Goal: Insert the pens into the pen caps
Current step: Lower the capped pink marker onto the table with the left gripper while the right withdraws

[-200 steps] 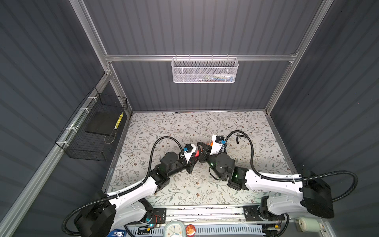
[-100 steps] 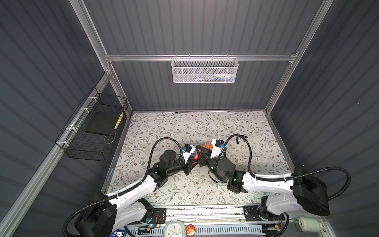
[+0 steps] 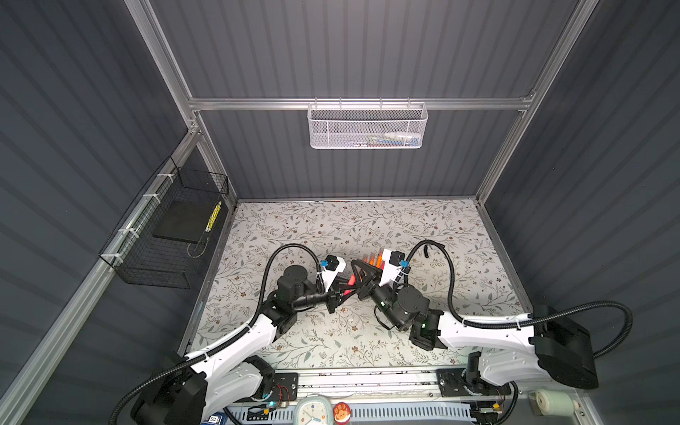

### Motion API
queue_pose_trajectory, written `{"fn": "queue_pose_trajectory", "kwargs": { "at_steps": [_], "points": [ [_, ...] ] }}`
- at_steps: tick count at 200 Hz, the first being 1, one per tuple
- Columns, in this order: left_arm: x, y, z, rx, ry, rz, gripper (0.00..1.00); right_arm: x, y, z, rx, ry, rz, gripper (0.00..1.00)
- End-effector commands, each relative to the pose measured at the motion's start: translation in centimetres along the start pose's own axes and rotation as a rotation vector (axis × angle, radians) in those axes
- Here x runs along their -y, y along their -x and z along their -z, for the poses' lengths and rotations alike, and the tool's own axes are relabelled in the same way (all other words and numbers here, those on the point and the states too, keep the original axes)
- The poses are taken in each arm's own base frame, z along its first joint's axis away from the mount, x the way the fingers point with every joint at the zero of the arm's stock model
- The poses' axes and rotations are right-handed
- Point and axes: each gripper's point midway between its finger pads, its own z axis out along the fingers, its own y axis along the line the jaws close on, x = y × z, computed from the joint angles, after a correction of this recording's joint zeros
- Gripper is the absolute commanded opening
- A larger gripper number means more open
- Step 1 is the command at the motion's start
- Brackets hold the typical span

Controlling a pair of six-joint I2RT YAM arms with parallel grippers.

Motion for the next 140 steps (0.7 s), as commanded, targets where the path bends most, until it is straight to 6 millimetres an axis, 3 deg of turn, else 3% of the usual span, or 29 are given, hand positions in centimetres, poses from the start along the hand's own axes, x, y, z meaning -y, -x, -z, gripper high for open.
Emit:
{"fn": "queue_pose_trajectory", "kwargs": {
  "at_steps": [1,35,57,74,89,140],
  "points": [
    [-9.2,9.0,4.8,0.36,0.482,-0.003,0.0,-1.0,-8.6,3.7,-0.356,0.033,0.083,0.28],
    [-12.8,1.2,3.6,0.174,0.579,0.134,0.0,5.6,-4.4,3.4,-0.286,-0.24,0.066,0.41],
    [-14.7,-3.7,2.8,0.067,0.63,0.234,0.0,9.9,-3.3,4.6,-0.275,-0.356,0.047,0.49],
    [-16.2,-6.5,2.6,-0.024,0.705,0.292,0.0,11.7,-1.4,6.1,-0.226,-0.412,0.055,0.6],
    [-17.1,-8.2,1.9,-0.111,0.765,0.315,0.0,13.1,-0.4,7.3,-0.213,-0.454,0.075,0.68],
    [-17.8,-10.9,-1.1,-0.305,0.873,0.289,0.0,17.0,1.5,10.6,-0.178,-0.58,0.073,0.73]
  ]
}}
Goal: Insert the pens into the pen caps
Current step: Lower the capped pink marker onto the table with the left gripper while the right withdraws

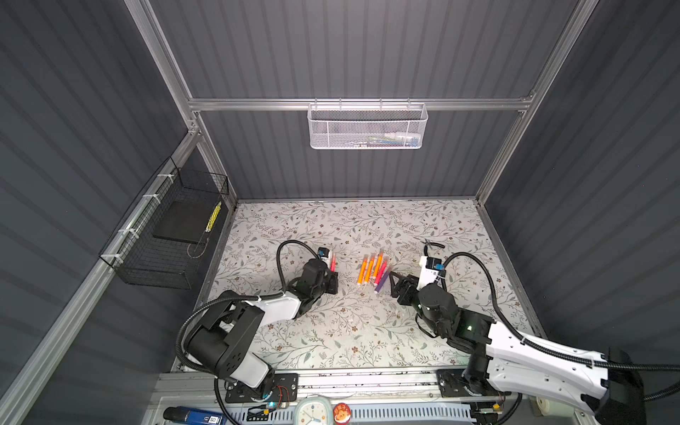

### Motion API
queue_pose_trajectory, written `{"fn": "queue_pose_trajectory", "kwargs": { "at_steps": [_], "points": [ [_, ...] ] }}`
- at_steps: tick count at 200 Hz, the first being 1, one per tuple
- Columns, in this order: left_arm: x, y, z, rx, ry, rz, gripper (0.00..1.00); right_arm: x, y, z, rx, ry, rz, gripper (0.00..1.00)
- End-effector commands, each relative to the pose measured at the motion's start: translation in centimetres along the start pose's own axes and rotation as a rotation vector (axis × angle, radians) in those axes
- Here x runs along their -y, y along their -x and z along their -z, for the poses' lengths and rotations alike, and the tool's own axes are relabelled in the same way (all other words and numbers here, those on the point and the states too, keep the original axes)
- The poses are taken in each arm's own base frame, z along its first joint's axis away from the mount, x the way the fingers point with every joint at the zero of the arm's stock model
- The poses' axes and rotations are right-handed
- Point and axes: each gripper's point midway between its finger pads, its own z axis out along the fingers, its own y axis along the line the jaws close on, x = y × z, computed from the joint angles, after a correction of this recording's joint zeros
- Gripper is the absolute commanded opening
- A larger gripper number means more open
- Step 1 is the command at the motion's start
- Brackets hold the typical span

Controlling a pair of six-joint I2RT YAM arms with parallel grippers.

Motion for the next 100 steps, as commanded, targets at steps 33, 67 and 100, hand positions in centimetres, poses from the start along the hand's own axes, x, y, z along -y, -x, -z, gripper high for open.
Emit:
{"fn": "queue_pose_trajectory", "kwargs": {
  "at_steps": [33,67,100],
  "points": [
    [-0.4,-1.5,-2.4,-0.11,0.093,0.006,0.0,5.0,-0.3,0.9,-0.011,-0.149,0.04,0.85],
    [-0.1,-2.5,-3.9,-0.162,0.089,0.008,0.0,6.4,0.9,1.1,0.001,-0.256,0.064,0.99],
    [-0.2,-2.5,-4.4,-0.18,0.101,0.005,0.03,6.8,1.6,1.2,0.011,-0.309,0.114,0.99]
  ]
}}
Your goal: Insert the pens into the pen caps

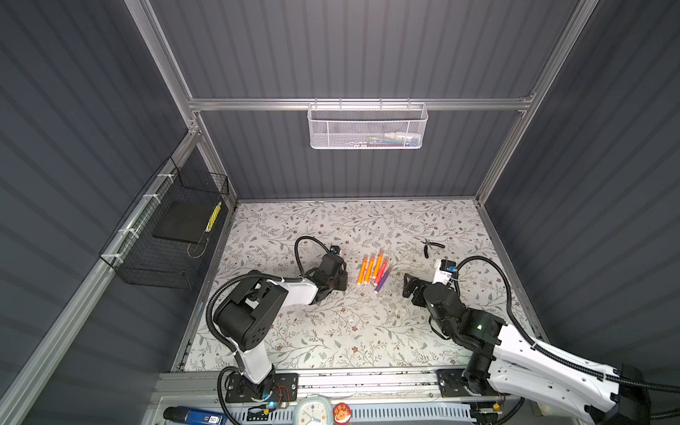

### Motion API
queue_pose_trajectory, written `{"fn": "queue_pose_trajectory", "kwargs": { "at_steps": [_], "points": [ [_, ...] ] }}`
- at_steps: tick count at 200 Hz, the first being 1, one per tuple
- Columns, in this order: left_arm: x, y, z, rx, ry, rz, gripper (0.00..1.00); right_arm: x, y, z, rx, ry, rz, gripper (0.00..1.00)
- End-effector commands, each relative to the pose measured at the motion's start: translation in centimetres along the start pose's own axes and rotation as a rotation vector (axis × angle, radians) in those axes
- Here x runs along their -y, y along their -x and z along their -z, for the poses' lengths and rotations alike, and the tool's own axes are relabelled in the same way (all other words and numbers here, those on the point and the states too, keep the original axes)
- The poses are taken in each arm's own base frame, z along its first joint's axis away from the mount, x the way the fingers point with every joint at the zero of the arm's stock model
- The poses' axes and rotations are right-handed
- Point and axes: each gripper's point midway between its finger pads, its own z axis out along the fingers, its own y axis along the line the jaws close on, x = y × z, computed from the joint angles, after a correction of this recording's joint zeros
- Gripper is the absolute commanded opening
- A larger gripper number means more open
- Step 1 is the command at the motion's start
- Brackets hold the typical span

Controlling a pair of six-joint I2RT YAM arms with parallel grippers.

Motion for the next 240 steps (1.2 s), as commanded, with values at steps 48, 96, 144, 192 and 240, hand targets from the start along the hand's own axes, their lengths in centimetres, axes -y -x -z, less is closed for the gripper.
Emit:
{"fn": "queue_pose_trajectory", "kwargs": {
  "at_steps": [48,96,144,192,240],
  "points": [
    [0.4,0.3,0.2,-0.032,0.001,0.0,0.38,0.9,4.3,0.9,0.116,-0.123,0.068,0.99],
    [0.8,6.2,4.1,0.091,0.035,0.001,0.82,-0.4,10.5,0.0,0.237,-0.113,0.23,0.99],
    [-2.9,11.2,12.7,0.31,0.188,0.108,0.99,6.6,13.4,-2.8,0.339,-0.349,0.216,0.99],
    [-13.7,10.6,17.9,0.449,0.584,0.225,0.99,12.2,12.3,-2.9,0.409,-0.474,0.284,0.99],
    [-20.7,6.3,17.3,0.506,0.883,0.085,0.99,13.5,9.5,-5.6,0.378,-0.41,0.359,0.99]
  ]
}}
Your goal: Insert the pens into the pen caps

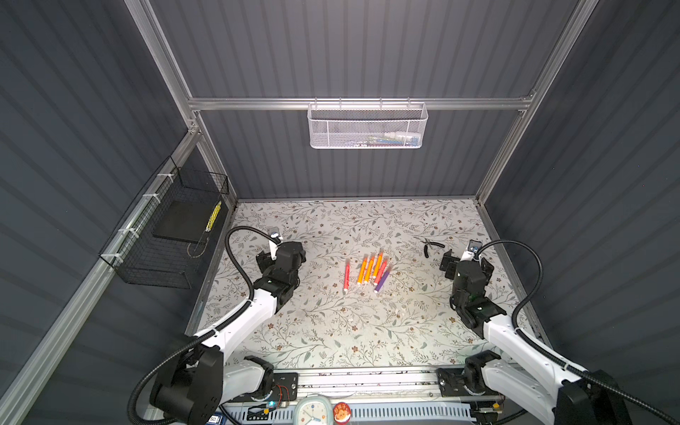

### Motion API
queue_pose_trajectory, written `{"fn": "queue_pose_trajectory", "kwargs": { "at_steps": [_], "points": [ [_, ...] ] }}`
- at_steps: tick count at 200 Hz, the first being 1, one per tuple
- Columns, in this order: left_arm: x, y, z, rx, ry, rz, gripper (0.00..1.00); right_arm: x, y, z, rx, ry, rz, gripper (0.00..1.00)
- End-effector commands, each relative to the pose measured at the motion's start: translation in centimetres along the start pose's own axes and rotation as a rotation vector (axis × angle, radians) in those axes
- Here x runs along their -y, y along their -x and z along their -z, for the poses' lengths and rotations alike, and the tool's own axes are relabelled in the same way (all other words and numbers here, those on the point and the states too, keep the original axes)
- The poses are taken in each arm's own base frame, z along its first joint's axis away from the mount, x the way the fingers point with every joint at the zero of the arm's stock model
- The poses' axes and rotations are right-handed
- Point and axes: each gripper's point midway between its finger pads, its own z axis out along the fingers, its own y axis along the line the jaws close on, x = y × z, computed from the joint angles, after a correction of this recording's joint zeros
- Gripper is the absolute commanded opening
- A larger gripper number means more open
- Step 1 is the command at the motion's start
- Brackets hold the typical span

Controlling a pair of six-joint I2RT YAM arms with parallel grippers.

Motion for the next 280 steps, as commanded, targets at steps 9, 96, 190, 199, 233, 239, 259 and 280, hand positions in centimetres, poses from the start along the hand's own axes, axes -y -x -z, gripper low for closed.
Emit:
{"fn": "queue_pose_trajectory", "kwargs": {
  "at_steps": [9,96,190,199,233,239,259,280],
  "points": [
    [-4.2,-2.0,-2.0,0.065,0.166,-0.105,0.99,-1.3,-0.6,-1.1,0.064,0.068,0.026,0.99],
    [-3.6,-4.4,-6.7,0.048,0.118,-0.181,0.99,-1.0,-3.8,-4.4,0.094,0.199,-0.022,0.99],
    [-2.3,-6.5,-9.9,0.035,-0.09,-0.058,0.99,-1.0,-4.6,-6.6,0.02,0.199,-0.038,0.99],
    [-2.4,-6.8,-9.7,0.016,-0.088,-0.054,0.99,-1.1,-4.6,-6.7,0.018,0.199,-0.038,0.99],
    [-2.4,-6.7,-9.8,0.021,-0.089,-0.055,0.99,-1.1,-4.6,-6.7,0.024,0.198,-0.04,0.99],
    [-2.4,-6.7,-9.8,0.022,-0.086,-0.055,1.0,-1.1,-4.6,-6.7,0.024,0.198,-0.04,0.99],
    [-2.4,-6.7,-9.8,0.024,-0.088,-0.055,0.99,-1.1,-4.6,-6.7,0.023,0.199,-0.039,0.99],
    [-2.4,-6.6,-9.8,0.026,-0.089,-0.054,0.99,-1.1,-4.6,-6.7,0.023,0.199,-0.039,0.99]
  ]
}}
